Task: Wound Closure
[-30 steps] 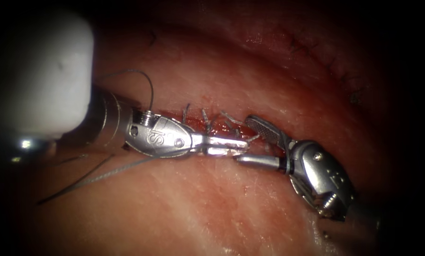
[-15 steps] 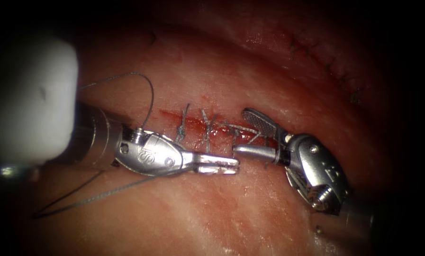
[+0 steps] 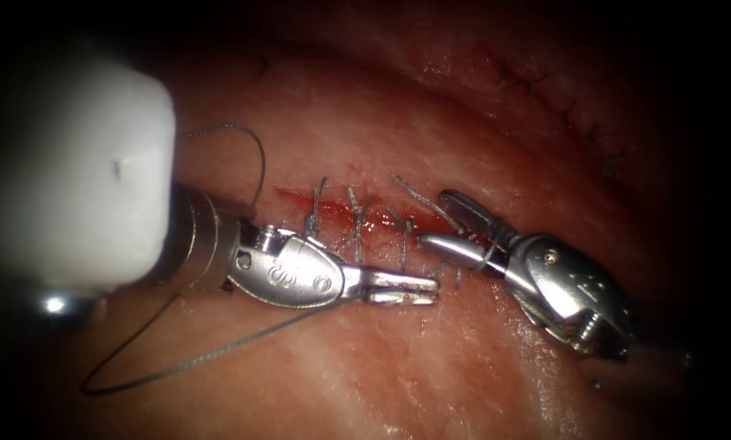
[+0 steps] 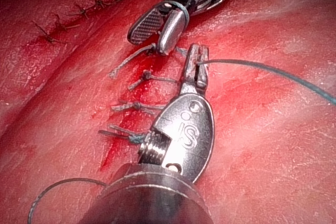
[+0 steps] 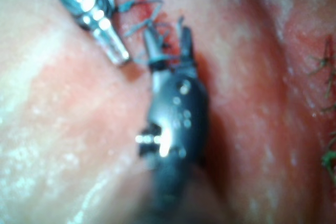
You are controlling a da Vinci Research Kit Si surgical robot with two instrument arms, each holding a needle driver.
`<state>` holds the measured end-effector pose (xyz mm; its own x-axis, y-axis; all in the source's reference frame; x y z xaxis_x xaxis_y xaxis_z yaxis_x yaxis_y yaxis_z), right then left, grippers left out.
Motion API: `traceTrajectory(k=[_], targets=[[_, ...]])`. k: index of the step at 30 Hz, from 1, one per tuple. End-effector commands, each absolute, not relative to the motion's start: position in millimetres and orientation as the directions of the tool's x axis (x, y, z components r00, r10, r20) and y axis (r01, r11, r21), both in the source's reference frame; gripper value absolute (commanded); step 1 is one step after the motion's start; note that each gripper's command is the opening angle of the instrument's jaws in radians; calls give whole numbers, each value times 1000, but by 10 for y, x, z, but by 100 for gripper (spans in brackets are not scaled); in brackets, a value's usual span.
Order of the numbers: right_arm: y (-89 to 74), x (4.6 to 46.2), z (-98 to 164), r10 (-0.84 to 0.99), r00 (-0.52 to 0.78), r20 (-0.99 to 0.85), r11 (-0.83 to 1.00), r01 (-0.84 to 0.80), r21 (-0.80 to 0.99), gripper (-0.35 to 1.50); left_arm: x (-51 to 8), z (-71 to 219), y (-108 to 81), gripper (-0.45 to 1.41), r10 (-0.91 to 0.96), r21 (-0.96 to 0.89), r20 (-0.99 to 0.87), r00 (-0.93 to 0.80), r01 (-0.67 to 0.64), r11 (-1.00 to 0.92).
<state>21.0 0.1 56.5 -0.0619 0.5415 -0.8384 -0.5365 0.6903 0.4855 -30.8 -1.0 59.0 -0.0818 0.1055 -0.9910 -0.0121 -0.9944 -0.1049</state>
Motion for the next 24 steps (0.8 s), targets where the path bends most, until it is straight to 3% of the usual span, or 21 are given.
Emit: traceTrajectory(k=[1, 17, 20, 22, 23, 24], targets=[[-2, 216, 572, 548, -46, -835, 684, -550, 479, 36, -315, 596, -15, -45, 110, -110, -991, -80, -13, -994], [8, 241, 580, 618, 98, -780, 648, -626, 435, 36, -325, 596, -14, -45, 111, -111, -991, -71, -7, -994], [13, 240, 581, 613, 115, -782, 640, -653, 405, 21, -325, 596, -14, -45, 111, -111, -991, -69, -5, -994], [13, 239, 581, 611, 120, -782, 635, -664, 395, -5, -325, 596, -14, -45, 111, -111, -991, -69, -4, -994], [13, 239, 581, 611, 120, -782, 635, -664, 395, -5, -325, 596, -14, -45, 111, -111, -991, -69, -4, -994], [13, 237, 579, 604, 127, -787, 639, -667, 383, -35, -325, 596, -14, -45, 111, -111, -991, -69, -4, -994]])
